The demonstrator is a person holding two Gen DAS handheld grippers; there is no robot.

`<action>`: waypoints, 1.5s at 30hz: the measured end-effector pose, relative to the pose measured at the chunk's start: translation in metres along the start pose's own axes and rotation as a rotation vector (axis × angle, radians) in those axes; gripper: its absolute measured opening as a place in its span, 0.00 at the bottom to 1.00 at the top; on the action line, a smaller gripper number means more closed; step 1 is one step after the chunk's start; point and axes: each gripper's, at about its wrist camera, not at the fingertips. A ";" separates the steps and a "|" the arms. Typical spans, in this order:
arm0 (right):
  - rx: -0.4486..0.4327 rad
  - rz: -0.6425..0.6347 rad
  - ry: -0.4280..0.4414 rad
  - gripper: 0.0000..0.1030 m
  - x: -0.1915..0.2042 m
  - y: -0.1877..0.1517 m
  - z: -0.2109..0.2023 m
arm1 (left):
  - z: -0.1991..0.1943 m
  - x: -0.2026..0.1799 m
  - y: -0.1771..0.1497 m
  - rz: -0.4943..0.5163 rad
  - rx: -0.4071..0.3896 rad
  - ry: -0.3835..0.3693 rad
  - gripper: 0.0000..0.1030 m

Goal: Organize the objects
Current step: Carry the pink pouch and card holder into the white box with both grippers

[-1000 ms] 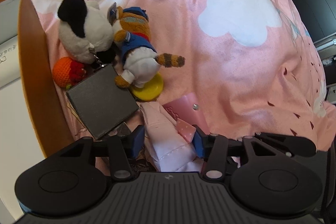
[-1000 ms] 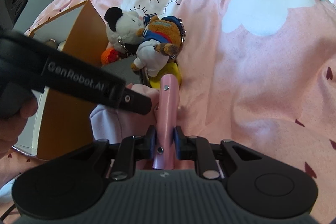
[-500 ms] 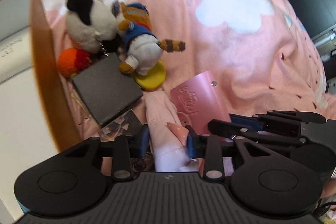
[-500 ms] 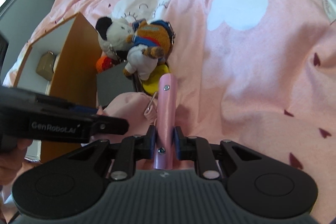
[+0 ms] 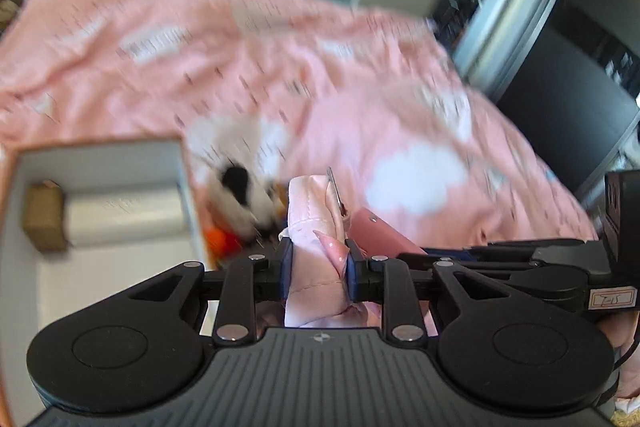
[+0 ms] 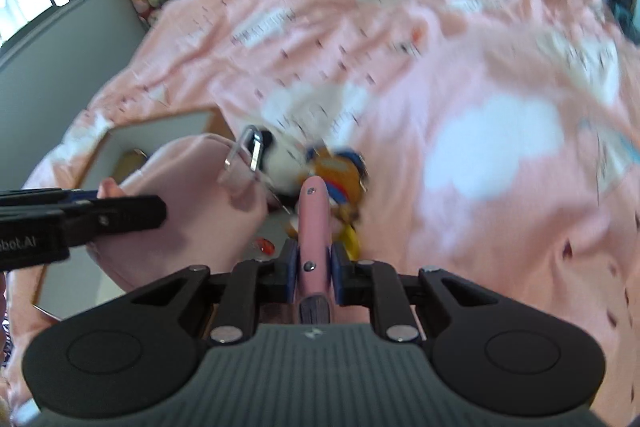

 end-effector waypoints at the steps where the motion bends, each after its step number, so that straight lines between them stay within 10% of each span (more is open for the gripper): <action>1: -0.013 -0.012 0.018 0.17 0.008 0.003 -0.003 | -0.008 0.004 0.002 -0.006 -0.027 0.024 0.28; 8: -0.028 -0.091 0.177 0.17 0.073 0.020 0.001 | -0.041 0.040 0.001 -0.037 -0.100 0.206 0.28; 17: 0.165 -0.124 0.187 0.17 0.135 0.014 0.100 | -0.015 0.084 -0.038 -0.018 0.042 0.462 0.28; 45: 0.326 -0.125 0.080 0.17 0.168 0.006 0.193 | 0.027 0.119 -0.079 0.037 0.195 0.521 0.27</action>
Point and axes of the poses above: each gripper's, at about its wrist camera, not at the fingertips, and z roughly the way its jaws point, x to its left, y to its top, and after that the axes turned 12 degrees about z, right-handed
